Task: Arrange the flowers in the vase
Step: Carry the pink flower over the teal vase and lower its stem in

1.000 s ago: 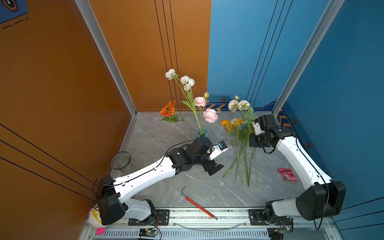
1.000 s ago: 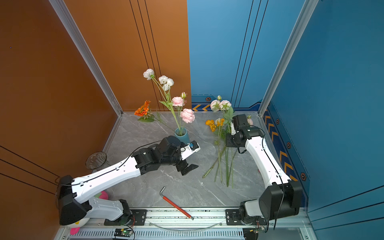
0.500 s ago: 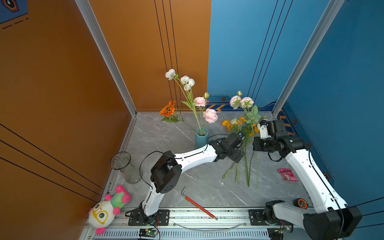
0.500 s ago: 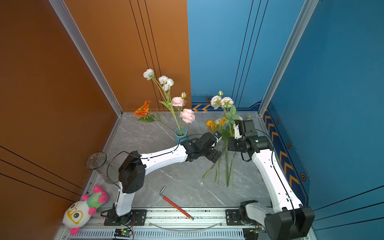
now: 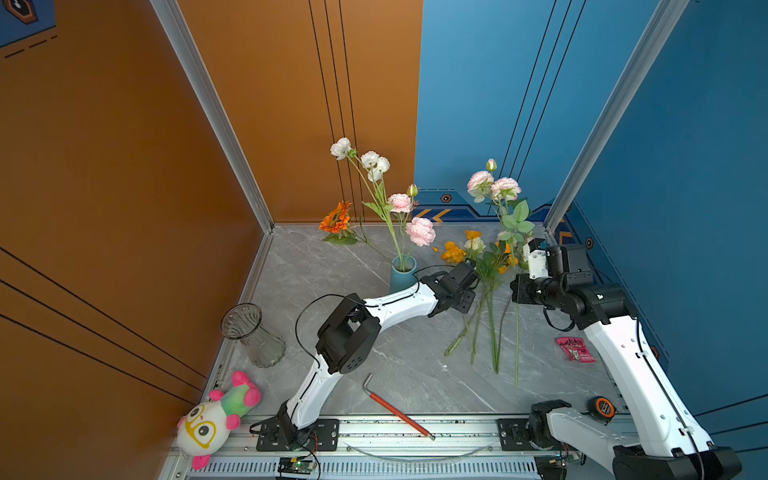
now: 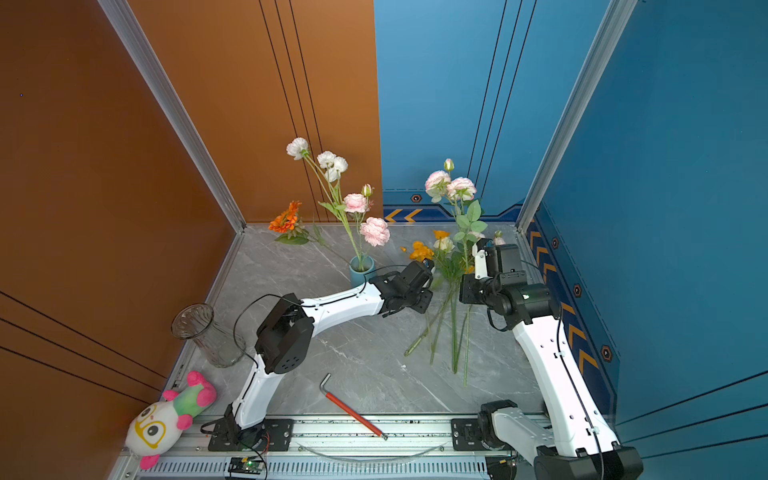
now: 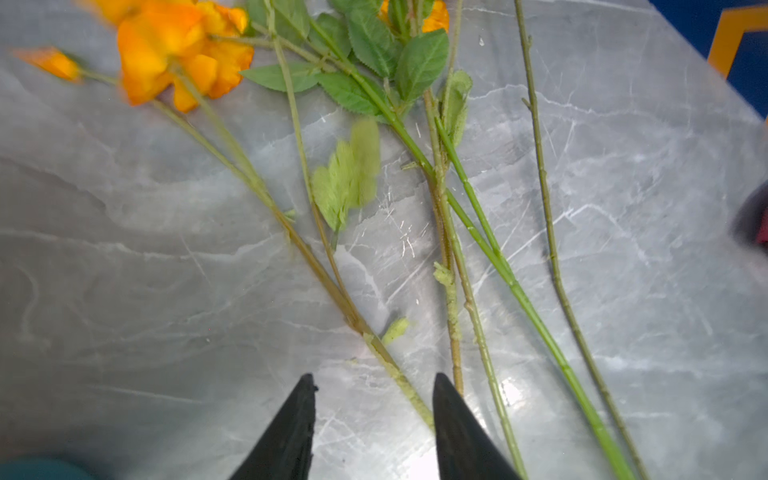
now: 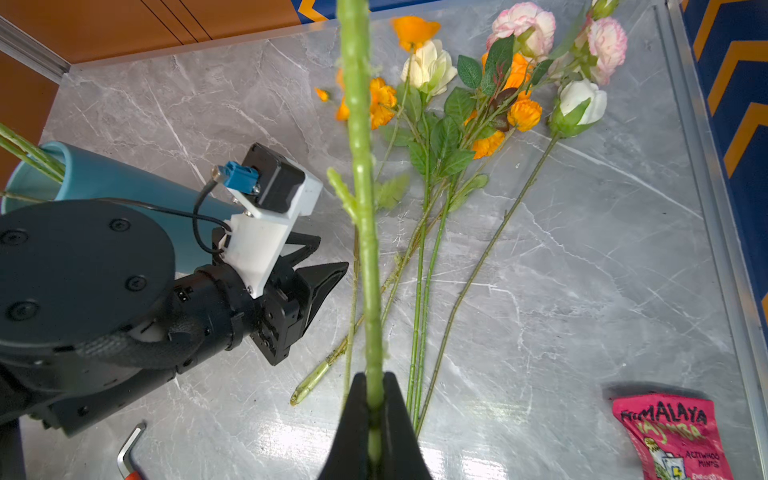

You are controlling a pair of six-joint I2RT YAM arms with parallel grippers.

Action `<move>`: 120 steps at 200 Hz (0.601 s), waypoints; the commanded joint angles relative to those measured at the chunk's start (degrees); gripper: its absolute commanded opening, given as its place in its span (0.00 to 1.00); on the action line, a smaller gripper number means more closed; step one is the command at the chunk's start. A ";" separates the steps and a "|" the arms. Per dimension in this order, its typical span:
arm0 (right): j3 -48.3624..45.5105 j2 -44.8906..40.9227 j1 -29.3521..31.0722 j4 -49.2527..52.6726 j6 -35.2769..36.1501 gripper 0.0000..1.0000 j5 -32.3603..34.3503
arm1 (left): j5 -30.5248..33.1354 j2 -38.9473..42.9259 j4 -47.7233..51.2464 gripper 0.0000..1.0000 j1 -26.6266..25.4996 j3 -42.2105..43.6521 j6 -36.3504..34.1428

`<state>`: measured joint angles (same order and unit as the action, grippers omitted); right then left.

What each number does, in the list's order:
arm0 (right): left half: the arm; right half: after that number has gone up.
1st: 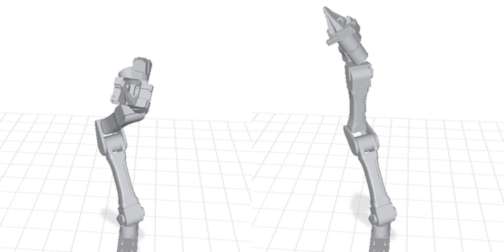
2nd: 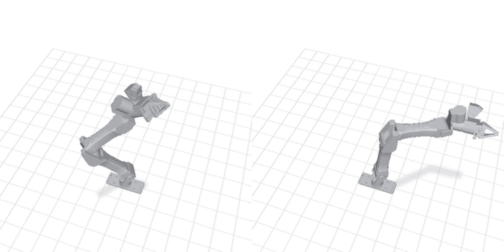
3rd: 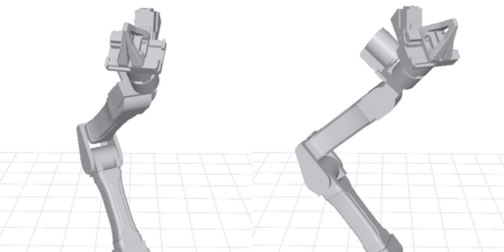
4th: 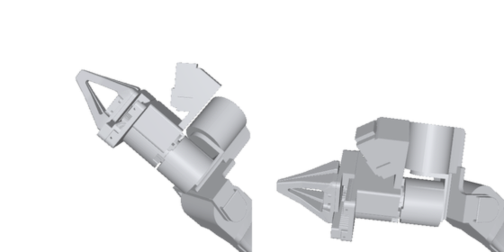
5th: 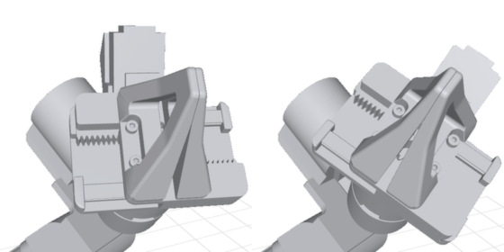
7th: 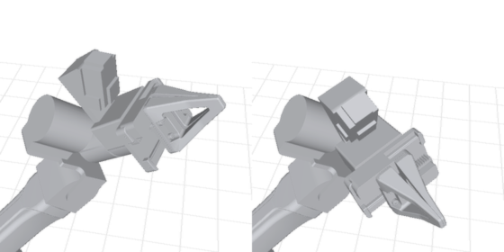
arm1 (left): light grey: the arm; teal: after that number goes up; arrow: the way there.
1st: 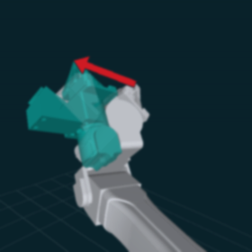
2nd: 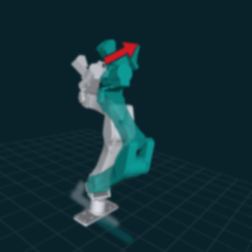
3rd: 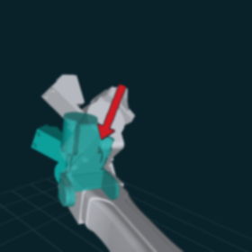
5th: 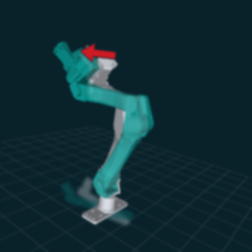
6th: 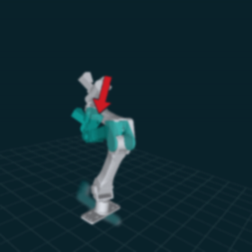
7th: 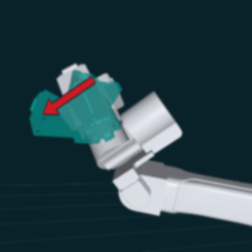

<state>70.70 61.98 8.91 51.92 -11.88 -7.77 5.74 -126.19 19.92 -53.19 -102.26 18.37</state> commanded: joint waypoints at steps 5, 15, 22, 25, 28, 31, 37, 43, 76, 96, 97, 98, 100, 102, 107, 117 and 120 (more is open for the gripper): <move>0.47 -1.43 -0.30 -0.77 -0.90 0.00 0.52 | -3.93 -1.53 -0.31 0.35 0.35 -1.01 0.97; 0.60 -1.92 -0.30 -0.77 -1.17 0.00 0.91 | -5.14 -1.40 -0.24 0.40 0.52 -0.89 0.89; 0.83 -2.31 -0.29 -0.79 -1.50 0.00 0.65 | -5.85 -1.01 -0.24 0.45 0.48 -0.64 0.88; 0.95 -2.42 -0.32 -0.86 -1.55 0.00 0.60 | -6.12 -0.75 -0.26 0.49 0.42 -0.52 0.77; 1.01 -2.53 -0.32 -0.90 -1.69 0.00 0.51 | -6.55 -0.40 -0.31 0.51 0.46 -0.29 0.67; 1.13 -2.70 -0.27 -1.05 -1.89 0.00 0.44 | -7.03 -0.07 -0.30 0.54 0.51 -0.11 0.43; 1.26 -3.09 -0.15 -1.25 -2.19 0.00 0.39 | -7.78 0.90 -0.38 0.59 0.46 0.39 0.10; 1.20 -3.54 -0.04 -1.76 -2.39 0.00 0.48 | -7.90 2.24 -0.62 0.63 0.28 1.23 -0.52; -1.82 -8.98 0.07 -9.66 -4.64 0.00 3.44 | -5.72 13.32 -2.26 0.84 -0.82 7.70 -5.94; -3.69 -12.17 0.44 -15.97 -6.36 0.00 4.58 | -6.42 20.90 -2.10 0.94 -0.78 12.74 -9.68; -3.79 -12.25 0.43 -16.28 -6.42 0.00 4.64 | -6.47 21.34 -2.14 0.94 -0.73 12.98 -9.98; -3.89 -12.37 0.46 -16.57 -6.50 0.00 4.71 | -6.54 21.69 -2.15 0.94 -0.75 13.32 -10.18; -4.05 -12.64 0.49 -17.24 -6.60 0.00 4.85 | -6.75 22.50 -2.10 0.95 -0.66 13.91 -10.61; -4.18 -12.95 0.54 -17.87 -6.78 0.00 5.04 | -7.00 23.21 -2.06 0.95 -0.66 14.54 -11.11; -4.75 -13.61 0.82 -19.20 -7.06 0.00 5.57 | -8.17 25.05 -1.76 0.96 -0.32 15.71 -11.97; -5.87 -14.79 1.58 -22.76 -7.65 0.00 6.62 | -11.44 28.71 -0.78 0.96 0.55 17.81 -13.06; -6.17 -15.21 1.82 -23.89 -7.82 0.00 6.92 | -11.98 29.83 -0.41 0.96 0.85 18.27 -13.21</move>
<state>66.76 49.25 9.32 39.62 -16.88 -4.27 -1.10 -104.40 18.48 -53.49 -87.70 10.52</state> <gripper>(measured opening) 0.070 0.960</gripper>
